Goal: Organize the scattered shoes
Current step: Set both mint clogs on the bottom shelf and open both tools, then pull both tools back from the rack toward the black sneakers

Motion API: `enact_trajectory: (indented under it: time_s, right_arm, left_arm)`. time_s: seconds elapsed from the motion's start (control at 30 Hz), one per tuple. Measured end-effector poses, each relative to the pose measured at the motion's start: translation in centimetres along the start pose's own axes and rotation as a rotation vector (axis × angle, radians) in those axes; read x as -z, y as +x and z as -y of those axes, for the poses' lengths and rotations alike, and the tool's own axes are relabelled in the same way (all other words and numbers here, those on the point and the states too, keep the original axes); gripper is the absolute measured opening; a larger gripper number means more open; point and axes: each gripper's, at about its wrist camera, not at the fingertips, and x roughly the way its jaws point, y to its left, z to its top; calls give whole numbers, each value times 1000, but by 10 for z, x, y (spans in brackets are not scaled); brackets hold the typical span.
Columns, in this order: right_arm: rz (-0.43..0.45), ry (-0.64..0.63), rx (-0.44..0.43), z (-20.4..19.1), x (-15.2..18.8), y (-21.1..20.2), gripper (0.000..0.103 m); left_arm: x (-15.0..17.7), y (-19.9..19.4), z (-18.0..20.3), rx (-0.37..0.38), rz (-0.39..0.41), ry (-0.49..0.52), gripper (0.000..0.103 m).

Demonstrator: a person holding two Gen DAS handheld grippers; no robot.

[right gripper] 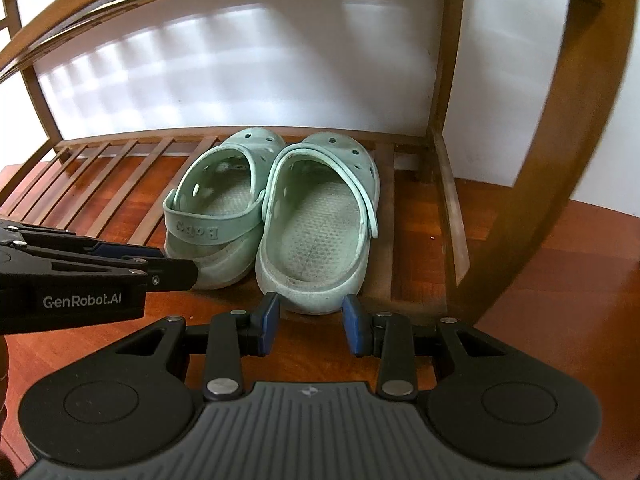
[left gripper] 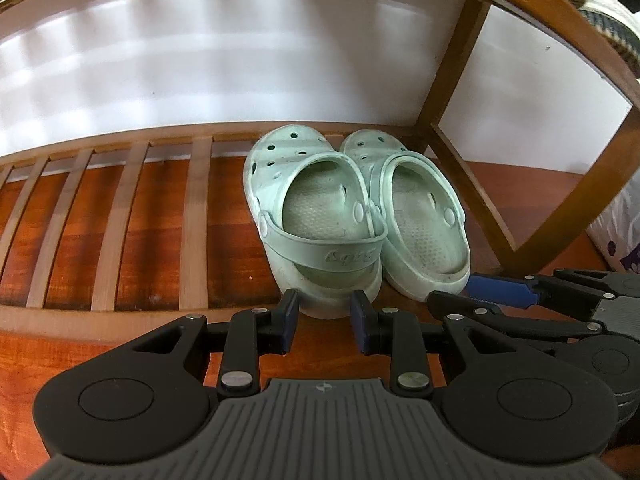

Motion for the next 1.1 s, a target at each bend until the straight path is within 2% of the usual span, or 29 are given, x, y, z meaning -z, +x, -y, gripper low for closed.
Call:
enact_trajectory:
  time_s: [0.33, 0.5, 0.8, 1.1]
  right_arm:
    - [-3, 17, -23, -2, -3, -11, 40]
    - [0, 29, -33, -5, -2, -28, 40]
    - [21, 47, -46, -14, 13, -77, 50]
    - [22, 41, -74, -28, 30, -123, 67]
  left_arm:
    - [6, -13, 6, 28, -11, -11, 32]
    - [13, -32, 12, 32, -7, -14, 38]
    - [29, -78, 11, 24, 12, -35, 46]
    - [53, -123, 8, 10, 21, -62, 57]
